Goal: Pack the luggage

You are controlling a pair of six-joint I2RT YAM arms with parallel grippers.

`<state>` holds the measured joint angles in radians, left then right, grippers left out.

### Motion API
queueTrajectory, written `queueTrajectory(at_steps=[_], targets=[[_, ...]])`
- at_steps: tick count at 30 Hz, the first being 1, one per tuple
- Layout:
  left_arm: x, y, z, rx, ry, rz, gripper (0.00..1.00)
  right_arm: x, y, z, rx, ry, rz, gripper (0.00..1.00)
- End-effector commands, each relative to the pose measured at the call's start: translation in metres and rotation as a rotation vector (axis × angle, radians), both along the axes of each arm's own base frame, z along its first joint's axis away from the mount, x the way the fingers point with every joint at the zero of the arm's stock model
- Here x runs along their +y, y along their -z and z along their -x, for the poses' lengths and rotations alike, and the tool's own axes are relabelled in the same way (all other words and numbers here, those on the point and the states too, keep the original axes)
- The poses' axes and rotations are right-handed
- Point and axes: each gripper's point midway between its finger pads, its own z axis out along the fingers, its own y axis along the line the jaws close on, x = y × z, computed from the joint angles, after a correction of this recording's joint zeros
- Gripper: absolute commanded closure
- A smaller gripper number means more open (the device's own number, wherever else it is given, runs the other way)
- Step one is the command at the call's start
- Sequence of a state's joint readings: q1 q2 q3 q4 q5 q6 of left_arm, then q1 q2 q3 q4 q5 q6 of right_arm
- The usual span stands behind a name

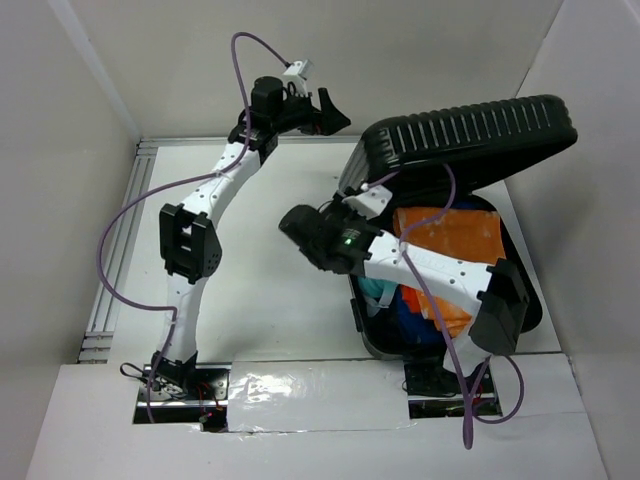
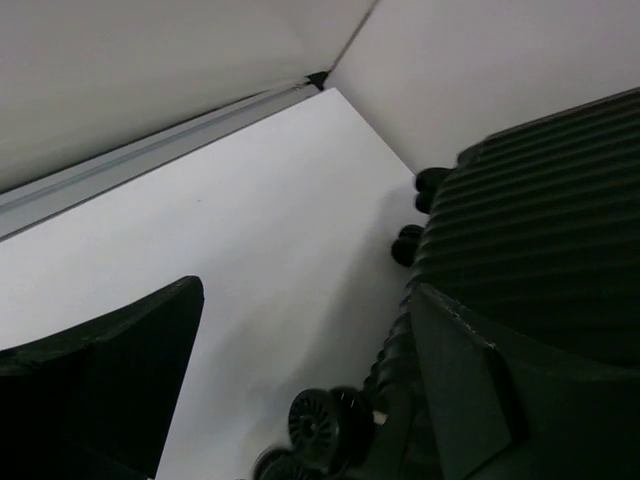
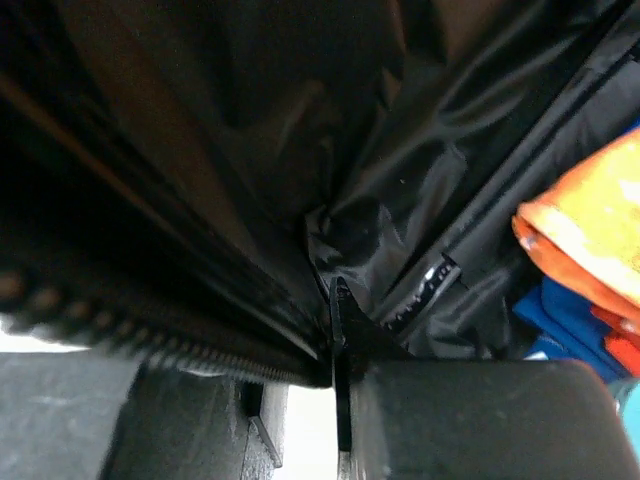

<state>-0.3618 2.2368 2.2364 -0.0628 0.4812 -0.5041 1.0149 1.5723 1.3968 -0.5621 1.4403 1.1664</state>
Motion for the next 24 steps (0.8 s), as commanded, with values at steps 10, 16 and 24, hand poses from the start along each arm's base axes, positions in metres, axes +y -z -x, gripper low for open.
queueTrajectory(at_steps=[10,16,24], targets=[[-0.044,-0.013,0.048,-0.047,0.199,0.009,0.03,0.044,0.034,0.093,0.195,-0.238,0.041,0.42],[-0.049,-0.008,0.057,-0.039,0.196,-0.01,0.03,0.034,0.055,0.113,0.301,-0.236,-0.166,0.37],[-0.083,-0.014,0.072,-0.061,0.285,0.005,0.03,0.089,0.019,0.189,0.017,-0.573,0.04,0.49]])
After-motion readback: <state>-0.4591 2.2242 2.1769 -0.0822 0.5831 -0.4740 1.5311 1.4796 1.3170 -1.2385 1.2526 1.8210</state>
